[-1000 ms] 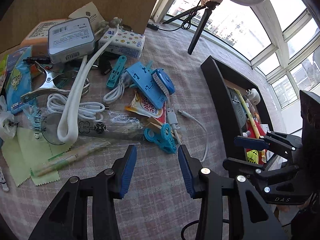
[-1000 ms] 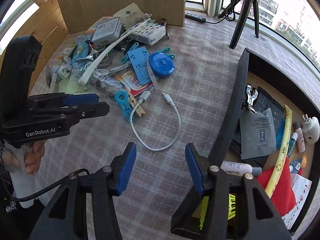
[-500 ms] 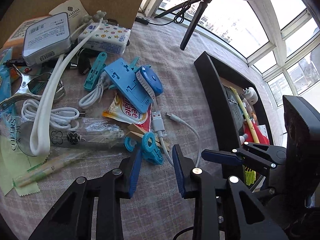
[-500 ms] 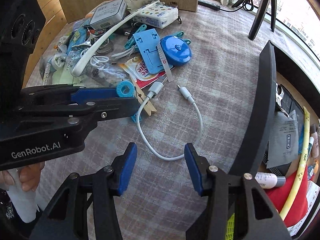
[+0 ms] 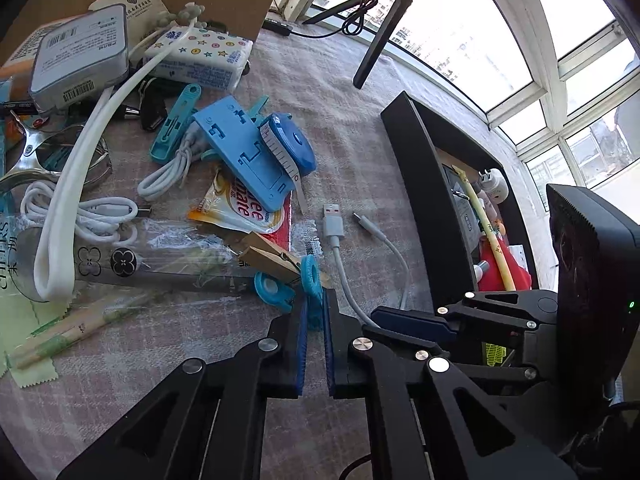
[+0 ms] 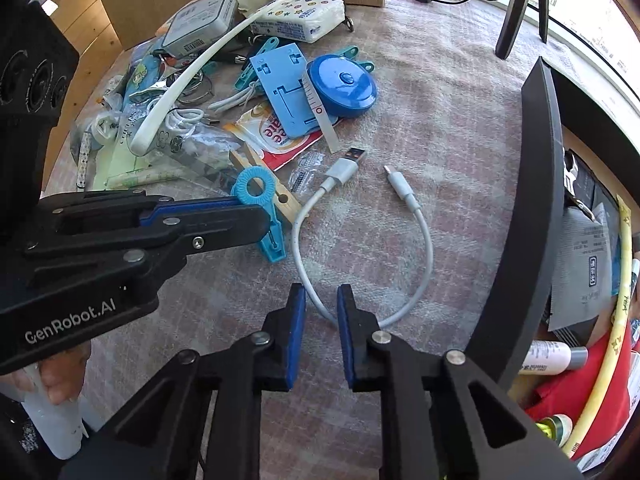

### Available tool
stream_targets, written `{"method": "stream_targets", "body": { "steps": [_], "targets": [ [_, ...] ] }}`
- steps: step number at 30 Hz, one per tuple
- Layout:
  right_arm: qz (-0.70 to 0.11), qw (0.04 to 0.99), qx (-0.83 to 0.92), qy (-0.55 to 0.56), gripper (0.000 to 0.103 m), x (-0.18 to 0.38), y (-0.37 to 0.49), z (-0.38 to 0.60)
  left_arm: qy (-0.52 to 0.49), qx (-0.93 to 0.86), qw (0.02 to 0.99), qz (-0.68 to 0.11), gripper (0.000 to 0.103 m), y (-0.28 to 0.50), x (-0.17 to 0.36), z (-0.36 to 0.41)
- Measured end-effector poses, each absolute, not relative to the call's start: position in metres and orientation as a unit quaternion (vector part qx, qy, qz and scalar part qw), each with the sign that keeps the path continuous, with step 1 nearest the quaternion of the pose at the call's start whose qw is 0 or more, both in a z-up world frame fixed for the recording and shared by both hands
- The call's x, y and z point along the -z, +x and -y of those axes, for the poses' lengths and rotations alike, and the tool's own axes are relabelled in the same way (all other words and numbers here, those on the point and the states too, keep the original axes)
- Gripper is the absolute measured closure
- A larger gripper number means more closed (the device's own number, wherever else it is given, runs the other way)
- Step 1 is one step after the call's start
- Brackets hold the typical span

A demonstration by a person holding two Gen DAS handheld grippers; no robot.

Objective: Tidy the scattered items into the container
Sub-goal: 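Grasp the blue clothespin with the left gripper while the right grasps the white USB cable, then carry the clothespin and cable into the tray and open both grippers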

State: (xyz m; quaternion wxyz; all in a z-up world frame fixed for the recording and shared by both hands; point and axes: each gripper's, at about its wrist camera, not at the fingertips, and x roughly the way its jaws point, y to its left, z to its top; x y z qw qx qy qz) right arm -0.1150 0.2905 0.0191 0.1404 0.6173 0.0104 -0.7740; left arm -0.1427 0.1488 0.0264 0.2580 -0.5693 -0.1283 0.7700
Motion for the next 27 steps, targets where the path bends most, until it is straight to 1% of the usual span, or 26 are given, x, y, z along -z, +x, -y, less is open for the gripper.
{"method": "stream_targets", "body": {
  "steps": [3, 7, 15, 27],
  "targets": [
    [0.01, 0.14, 0.775, 0.616, 0.096, -0.022, -0.11, -0.298, -0.57, -0.768, 0.262, 0.128, 0.097, -0.137, -0.031, -0.143],
    [0.032, 0.144, 0.782, 0.606, 0.098, -0.034, -0.101, -0.308, -0.565, -0.772, 0.265, 0.12, 0.098, -0.126, -0.041, -0.135],
    [0.082, 0.15, 0.803, 0.571, 0.099, -0.072, -0.095, -0.326, -0.548, -0.78, 0.275, 0.124, 0.098, -0.115, -0.067, -0.128],
    [0.135, 0.137, 0.836, 0.514, 0.099, -0.126, -0.094, -0.361, -0.517, -0.79, 0.313, 0.098, 0.098, -0.112, -0.106, -0.165]
  ]
}}
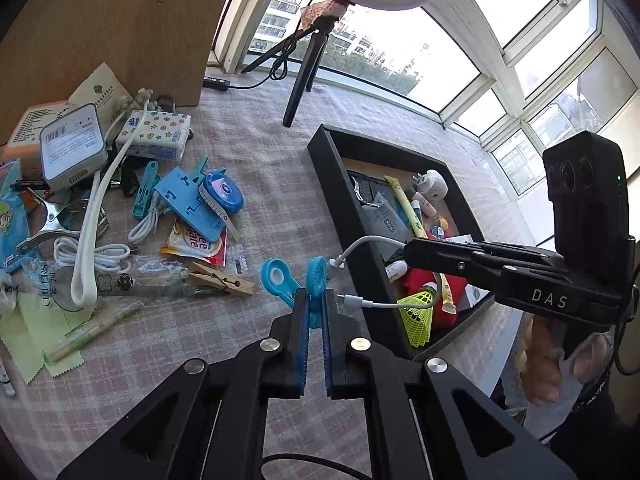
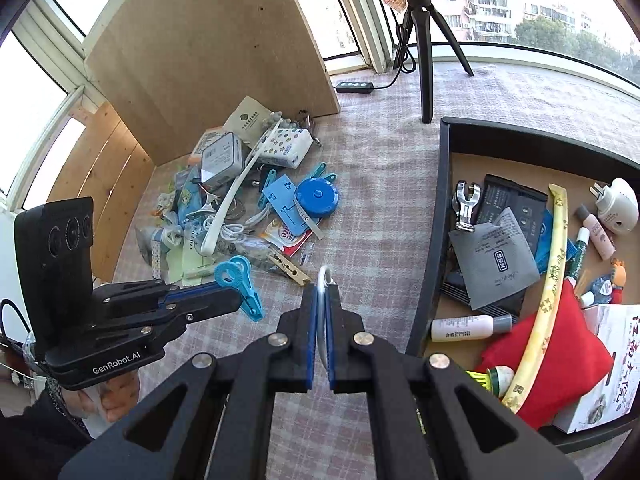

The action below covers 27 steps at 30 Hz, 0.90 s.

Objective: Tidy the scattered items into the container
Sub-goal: 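Carry the clothespin and cable into the tray and open both grippers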

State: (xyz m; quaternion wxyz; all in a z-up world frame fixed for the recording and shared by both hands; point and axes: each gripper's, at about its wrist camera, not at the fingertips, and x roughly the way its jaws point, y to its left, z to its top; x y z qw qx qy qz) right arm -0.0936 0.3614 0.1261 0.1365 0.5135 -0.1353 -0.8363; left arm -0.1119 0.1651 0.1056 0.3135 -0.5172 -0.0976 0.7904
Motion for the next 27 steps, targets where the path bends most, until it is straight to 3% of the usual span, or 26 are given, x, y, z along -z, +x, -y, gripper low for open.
{"method": "stream_targets", "body": {
  "steps": [12, 23, 24, 25, 26, 27],
  "targets": [
    [0.16, 0.054, 0.876, 0.452, 0.099, -0.184, -0.074, -0.45, -0.498, -0.786, 0.36, 0.07, 0.098, -0.123, -0.139, -0.232],
    [0.179, -0.072, 0.878, 0.439, 0.099, -0.189, -0.053, -0.544, -0.475, -0.783, 0.4, 0.036, 0.098, -0.115, -0.159, -0.32],
    [0.177, -0.087, 0.878, 0.437, 0.099, -0.187, -0.052, -0.549, -0.472, -0.787, 0.395, 0.034, 0.093, -0.113, -0.161, -0.327],
    [0.173, -0.098, 0.877, 0.437, 0.095, -0.185, -0.051, -0.553, -0.475, -0.786, 0.395, 0.032, 0.069, -0.111, -0.161, -0.333],
    [0.173, -0.101, 0.874, 0.442, 0.088, -0.182, -0.051, -0.556, -0.481, -0.78, 0.399, 0.031, 0.052, -0.11, -0.16, -0.339],
    [0.175, -0.101, 0.872, 0.447, 0.072, -0.179, -0.051, -0.557, -0.479, -0.779, 0.404, 0.032, 0.04, -0.107, -0.161, -0.341]
  ]
}}
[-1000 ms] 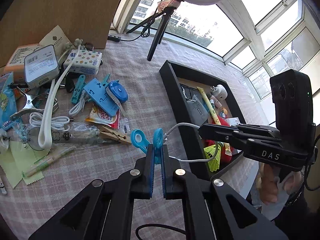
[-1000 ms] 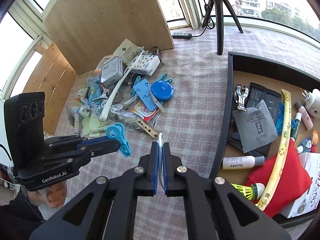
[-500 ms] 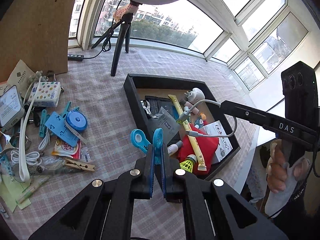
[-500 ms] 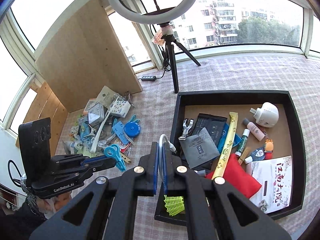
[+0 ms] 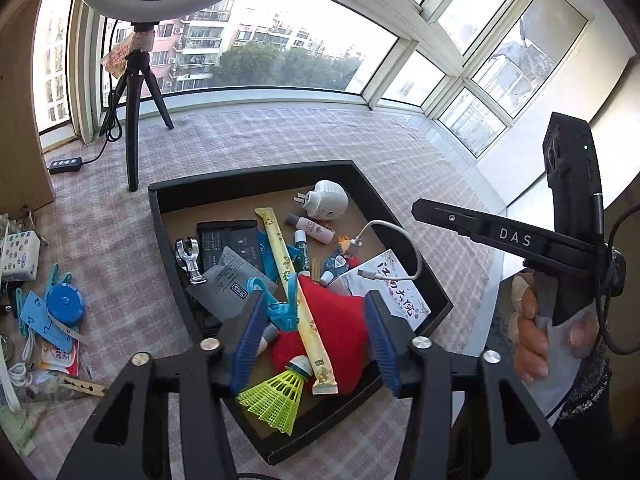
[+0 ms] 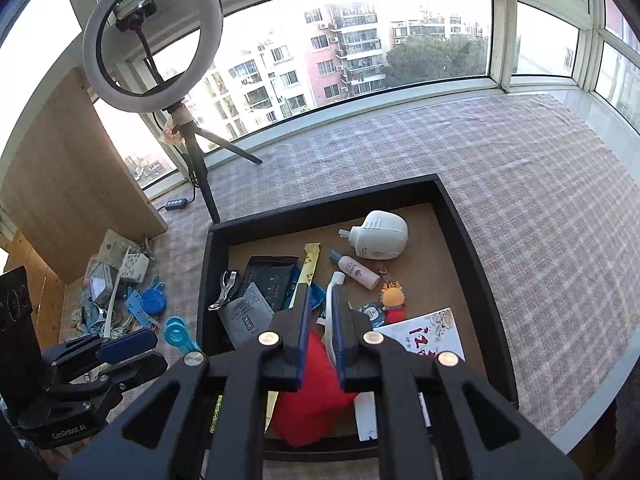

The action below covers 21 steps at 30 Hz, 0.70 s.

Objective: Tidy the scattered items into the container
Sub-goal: 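Carry the clothespin and cable into the tray and open both grippers, then grasp the blue plastic stand with the left gripper while the right grasps the blue tape measure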

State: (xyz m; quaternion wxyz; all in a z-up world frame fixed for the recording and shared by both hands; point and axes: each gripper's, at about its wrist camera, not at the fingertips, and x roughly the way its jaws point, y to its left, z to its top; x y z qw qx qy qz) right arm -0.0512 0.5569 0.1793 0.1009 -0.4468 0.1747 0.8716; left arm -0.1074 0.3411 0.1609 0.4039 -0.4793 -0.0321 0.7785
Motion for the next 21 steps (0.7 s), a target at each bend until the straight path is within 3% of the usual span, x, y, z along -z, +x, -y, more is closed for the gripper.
{"method": "stream_targets", "body": {
  "steps": [1, 12, 21],
  "targets": [
    [-0.174, 0.1, -0.872, -0.445, 0.065, -0.178, -0.05, -0.556, -0.471, -0.783, 0.405, 0.028, 0.042, -0.104, -0.163, -0.342],
    [-0.162, 0.062, -0.87, -0.461, 0.056, -0.166, -0.072, -0.521, -0.485, -0.792, 0.37, 0.027, 0.043, -0.107, -0.148, -0.308],
    [-0.142, 0.009, -0.863, -0.484, 0.055, -0.151, -0.1, -0.471, -0.503, -0.812, 0.292, 0.054, 0.048, -0.132, -0.124, -0.235]
  ]
}}
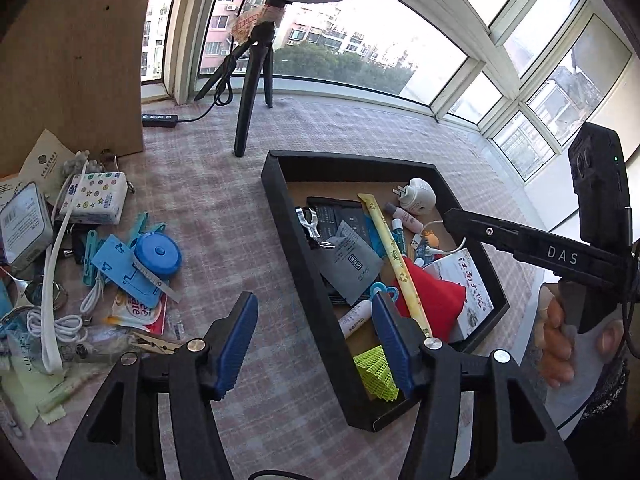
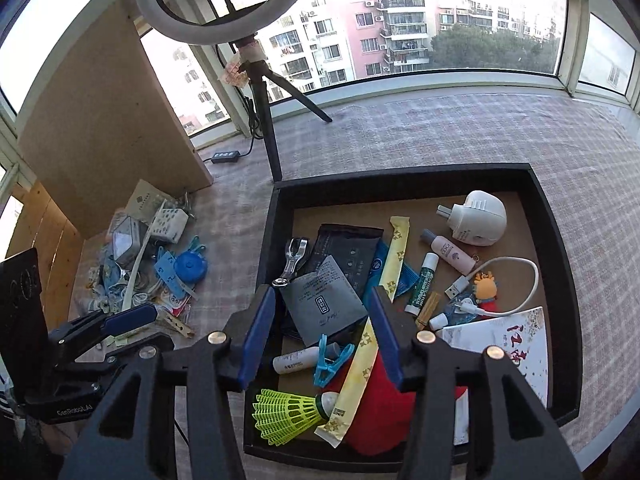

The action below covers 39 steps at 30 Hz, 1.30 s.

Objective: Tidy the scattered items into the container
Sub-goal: 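Grasp the blue plastic stand with the left gripper while the right grasps the blue tape measure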

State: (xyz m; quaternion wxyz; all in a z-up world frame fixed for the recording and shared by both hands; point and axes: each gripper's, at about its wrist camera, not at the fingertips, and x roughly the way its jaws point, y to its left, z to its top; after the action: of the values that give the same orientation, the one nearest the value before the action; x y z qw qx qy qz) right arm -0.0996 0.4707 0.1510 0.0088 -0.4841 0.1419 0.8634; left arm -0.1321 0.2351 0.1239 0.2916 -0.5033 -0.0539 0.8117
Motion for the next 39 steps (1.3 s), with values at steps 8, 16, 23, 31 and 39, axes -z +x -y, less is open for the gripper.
{"method": "stream_targets", "body": {
  "steps": [8, 16, 23, 31, 39],
  "targets": [
    [-0.126, -0.058, -0.846, -0.515, 0.047, -0.126, -0.134, -0.411, -0.53, -0.814, 0.205, 0.12, 0.055, -0.161, -0.094, -0.157],
    [-0.141, -0.107, -0.816, -0.55, 0.046, -0.093, -0.177, -0.359, -0.547, -0.8, 0.163, 0.186, 0.06, -0.191, -0.075, -0.117],
    [-0.135, -0.123, -0.802, -0.568, 0.046, -0.067, -0.205, -0.323, -0.56, -0.79, 0.151, 0.199, 0.06, -0.217, -0.06, -0.106],
    [-0.152, -0.127, -0.785, -0.587, 0.046, -0.043, -0.229, -0.311, -0.575, -0.773, 0.15, 0.221, 0.06, -0.234, -0.044, -0.105],
    [-0.155, -0.124, -0.78, -0.594, 0.046, -0.027, -0.243, -0.306, -0.585, -0.761, 0.147, 0.238, 0.061, -0.245, -0.03, -0.109]
  ]
}}
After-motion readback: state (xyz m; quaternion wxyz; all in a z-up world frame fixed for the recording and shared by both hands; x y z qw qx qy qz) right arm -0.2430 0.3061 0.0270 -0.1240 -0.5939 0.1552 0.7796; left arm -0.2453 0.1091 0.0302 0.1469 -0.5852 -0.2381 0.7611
